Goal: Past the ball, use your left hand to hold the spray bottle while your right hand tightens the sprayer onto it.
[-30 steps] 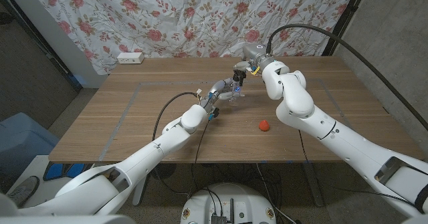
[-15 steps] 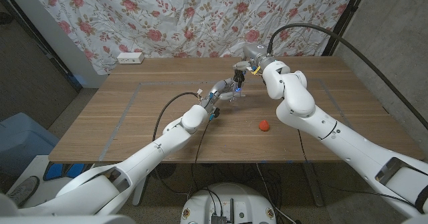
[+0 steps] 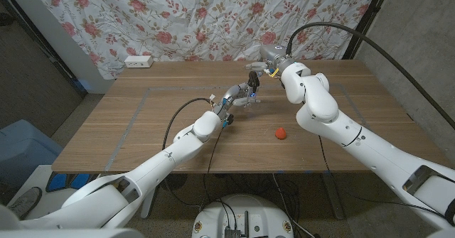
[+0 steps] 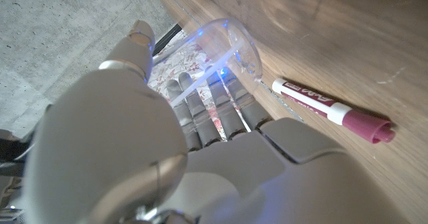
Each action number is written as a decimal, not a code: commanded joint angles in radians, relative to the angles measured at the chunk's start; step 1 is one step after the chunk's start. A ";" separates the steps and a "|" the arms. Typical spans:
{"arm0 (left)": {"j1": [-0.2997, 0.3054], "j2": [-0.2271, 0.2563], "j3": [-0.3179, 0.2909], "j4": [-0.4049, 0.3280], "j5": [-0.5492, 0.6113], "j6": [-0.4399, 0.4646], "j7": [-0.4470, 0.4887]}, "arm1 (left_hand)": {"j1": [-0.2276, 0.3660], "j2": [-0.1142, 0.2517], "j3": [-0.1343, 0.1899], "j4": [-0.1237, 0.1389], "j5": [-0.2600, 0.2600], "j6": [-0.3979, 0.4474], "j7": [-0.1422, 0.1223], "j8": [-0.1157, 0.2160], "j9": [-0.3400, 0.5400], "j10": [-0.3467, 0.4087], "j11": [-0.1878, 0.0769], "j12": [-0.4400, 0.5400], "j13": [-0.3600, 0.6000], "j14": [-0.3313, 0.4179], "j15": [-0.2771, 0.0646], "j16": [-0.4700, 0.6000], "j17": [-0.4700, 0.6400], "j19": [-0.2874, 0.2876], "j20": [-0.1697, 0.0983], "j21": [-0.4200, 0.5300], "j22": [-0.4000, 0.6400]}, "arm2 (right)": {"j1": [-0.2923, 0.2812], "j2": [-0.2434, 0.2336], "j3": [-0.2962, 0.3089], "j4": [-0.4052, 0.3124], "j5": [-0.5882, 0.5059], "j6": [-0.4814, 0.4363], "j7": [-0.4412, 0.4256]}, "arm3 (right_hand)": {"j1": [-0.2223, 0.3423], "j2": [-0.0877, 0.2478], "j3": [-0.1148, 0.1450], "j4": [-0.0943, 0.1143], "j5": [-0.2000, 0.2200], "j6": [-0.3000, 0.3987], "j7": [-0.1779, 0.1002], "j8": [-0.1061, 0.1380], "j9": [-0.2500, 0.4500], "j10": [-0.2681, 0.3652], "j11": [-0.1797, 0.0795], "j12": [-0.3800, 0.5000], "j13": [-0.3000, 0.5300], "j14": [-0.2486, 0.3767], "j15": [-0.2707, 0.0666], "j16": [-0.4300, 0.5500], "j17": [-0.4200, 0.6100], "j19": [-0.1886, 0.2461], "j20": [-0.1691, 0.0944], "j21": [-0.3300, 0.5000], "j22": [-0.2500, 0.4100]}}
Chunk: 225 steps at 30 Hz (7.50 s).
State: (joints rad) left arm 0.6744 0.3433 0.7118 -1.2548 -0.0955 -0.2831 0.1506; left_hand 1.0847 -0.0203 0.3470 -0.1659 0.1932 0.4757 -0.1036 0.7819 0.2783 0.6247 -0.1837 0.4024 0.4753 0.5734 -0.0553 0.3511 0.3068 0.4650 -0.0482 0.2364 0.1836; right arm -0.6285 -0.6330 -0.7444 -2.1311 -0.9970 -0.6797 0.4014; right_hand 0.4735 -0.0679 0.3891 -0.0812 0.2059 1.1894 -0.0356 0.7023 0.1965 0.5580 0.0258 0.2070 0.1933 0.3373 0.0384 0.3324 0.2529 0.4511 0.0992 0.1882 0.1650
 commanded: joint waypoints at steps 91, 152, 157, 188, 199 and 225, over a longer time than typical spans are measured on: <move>-0.070 0.002 0.018 0.056 -0.064 0.002 -0.166 | -0.009 0.115 0.008 0.000 0.008 0.019 0.009 0.028 -0.021 0.016 0.005 -0.030 0.012 0.015 -0.145 -0.017 0.003 0.001 -0.009 -0.008 0.002 | 0.182 -0.299 0.158 0.217 0.446 0.870 0.113 | 0.446 -0.047 0.078 -0.098 0.032 -0.806 -0.186 -0.377 0.007 -0.667 -0.013 -0.020 0.015 -0.435 0.136 -0.141 0.013 -0.224 0.115 -0.012 0.002; -0.043 0.039 0.030 -0.038 -0.026 0.041 -0.159 | -0.009 0.116 0.007 -0.003 0.008 0.018 0.011 0.045 -0.032 0.023 0.006 -0.044 0.018 0.016 -0.144 -0.022 0.008 0.002 -0.009 -0.010 0.002 | 0.204 -0.293 0.152 0.192 0.524 0.764 0.266 | 0.266 -0.039 0.009 -0.033 0.021 -0.498 -0.178 -0.295 0.014 -0.572 -0.011 0.020 0.007 -0.418 0.125 -0.097 0.016 -0.187 0.110 0.003 0.002; -0.037 0.042 0.028 -0.045 -0.027 0.044 -0.157 | -0.009 0.117 0.008 -0.003 0.008 0.015 0.010 0.045 -0.033 0.020 0.006 -0.046 0.018 0.016 -0.143 -0.023 0.008 0.002 -0.009 -0.010 0.002 | 0.194 -0.296 0.156 0.185 0.535 0.749 0.260 | 0.240 -0.036 -0.001 -0.026 0.017 -0.463 -0.178 -0.288 0.012 -0.542 -0.017 0.026 0.006 -0.402 0.118 -0.090 0.017 -0.176 0.111 0.004 0.002; -0.006 0.061 0.017 -0.084 -0.030 0.058 -0.141 | -0.013 0.121 0.009 -0.002 0.008 0.014 0.013 0.053 -0.038 0.028 0.008 -0.051 0.022 0.019 -0.139 -0.028 0.009 0.001 -0.008 -0.010 0.002 | 0.124 -0.289 0.156 0.102 0.507 0.592 0.164 | 0.120 0.016 -0.031 0.005 -0.006 -0.296 -0.138 -0.279 -0.012 -0.397 -0.021 0.042 0.002 -0.300 0.067 -0.048 0.019 -0.093 0.101 0.013 0.003; -0.014 0.051 0.018 -0.063 -0.033 0.045 -0.145 | -0.016 0.122 0.010 -0.001 0.008 0.013 0.013 0.057 -0.040 0.027 0.009 -0.054 0.023 0.020 -0.139 -0.030 0.008 0.002 -0.007 -0.010 0.002 | 0.057 -0.266 0.154 0.038 0.415 0.473 0.067 | 0.094 0.018 -0.043 -0.017 -0.012 -0.145 -0.117 -0.259 -0.013 -0.275 -0.030 0.057 0.000 -0.195 0.016 -0.013 0.011 -0.016 0.067 0.019 0.004; -0.035 0.041 0.022 -0.033 -0.035 0.035 -0.160 | -0.019 0.127 0.013 -0.001 0.008 0.020 0.018 0.067 -0.043 0.035 0.007 -0.057 0.025 0.025 -0.138 -0.034 0.007 0.003 -0.005 -0.010 0.002 | 0.021 -0.203 0.123 0.032 0.335 0.336 -0.032 | 0.166 0.048 -0.009 -0.079 -0.015 0.109 -0.115 -0.169 0.015 -0.118 -0.064 0.062 -0.004 -0.088 -0.041 0.019 -0.001 0.042 0.033 0.012 0.005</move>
State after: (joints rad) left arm 0.6585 0.3944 0.7293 -1.3141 -0.1296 -0.2403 0.0015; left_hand 1.0847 -0.0203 0.3496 -0.1712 0.1932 0.4721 -0.0999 0.8434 0.2352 0.6487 -0.1751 0.3474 0.4988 0.5879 -0.0516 0.3174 0.3108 0.4649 -0.0481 0.2325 0.1836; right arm -0.5899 -0.8608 -0.6093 -2.0943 -0.6128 -0.2552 0.4341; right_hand 0.6202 -0.0221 0.3729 -0.1560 0.1943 1.2775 -0.1511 0.5230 0.2072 0.4238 -0.0362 0.2629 0.1892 0.2330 -0.0003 0.3443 0.2507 0.4791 0.1324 0.1995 0.1650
